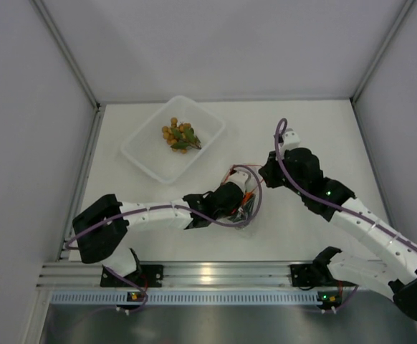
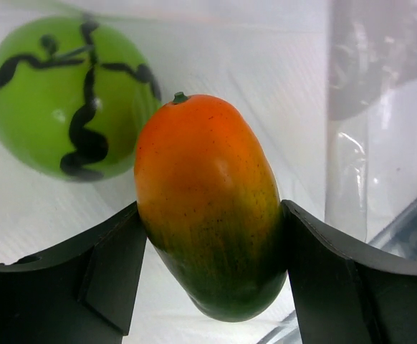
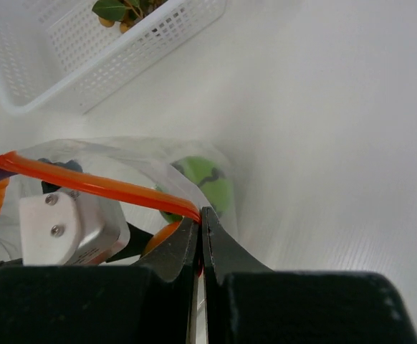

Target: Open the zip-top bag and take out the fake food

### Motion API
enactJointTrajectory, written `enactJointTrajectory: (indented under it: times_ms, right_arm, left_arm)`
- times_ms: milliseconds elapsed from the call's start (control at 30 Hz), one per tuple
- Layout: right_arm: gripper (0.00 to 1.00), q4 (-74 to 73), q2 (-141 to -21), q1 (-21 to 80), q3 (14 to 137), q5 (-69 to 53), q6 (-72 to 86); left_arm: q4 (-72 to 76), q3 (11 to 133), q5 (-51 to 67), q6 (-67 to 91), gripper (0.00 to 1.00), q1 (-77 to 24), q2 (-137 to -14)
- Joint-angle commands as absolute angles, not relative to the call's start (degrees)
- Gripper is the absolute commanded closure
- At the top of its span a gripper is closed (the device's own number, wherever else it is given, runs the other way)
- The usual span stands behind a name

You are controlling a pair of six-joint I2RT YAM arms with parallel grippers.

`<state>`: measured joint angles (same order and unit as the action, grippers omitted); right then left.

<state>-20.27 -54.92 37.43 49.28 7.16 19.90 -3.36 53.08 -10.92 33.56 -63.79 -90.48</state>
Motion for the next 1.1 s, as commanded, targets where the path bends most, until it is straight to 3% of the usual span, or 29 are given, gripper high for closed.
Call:
enactJointTrajectory:
  times_ms: [0, 233, 400, 767, 1067]
  right_arm:
    - [1.0, -21.2, -57.2, 37.1, 53.6, 12.7, 16.4]
    - [1.0, -21.2, -59.6, 37.2, 55.0, 6.2, 15.0]
    - [1.0, -22.4, -58.7, 38.3, 53.1, 2.0, 14.5]
    - [1.0, -25.1, -52.5, 40.4, 50.7, 2.7, 13.8]
    - [1.0, -19.7, -51.9, 43.5, 45.5, 4.9, 15.8]
  left_arm:
    - [6.8, 50.1, -7.4, 28.4, 1.0, -64.2, -84.7]
    - [10.3, 46.6, -8.3, 25.0, 1.0, -64.3, -78.6]
    - [10.2, 45.0, -22.4, 25.8, 1.0, -64.2, -74.8]
    - [4.6, 47.2, -35.2, 28.7, 1.0, -64.2, -75.7]
    - [2.4, 49.6, -31.6, 38.0, 1.0, -64.2, -74.9]
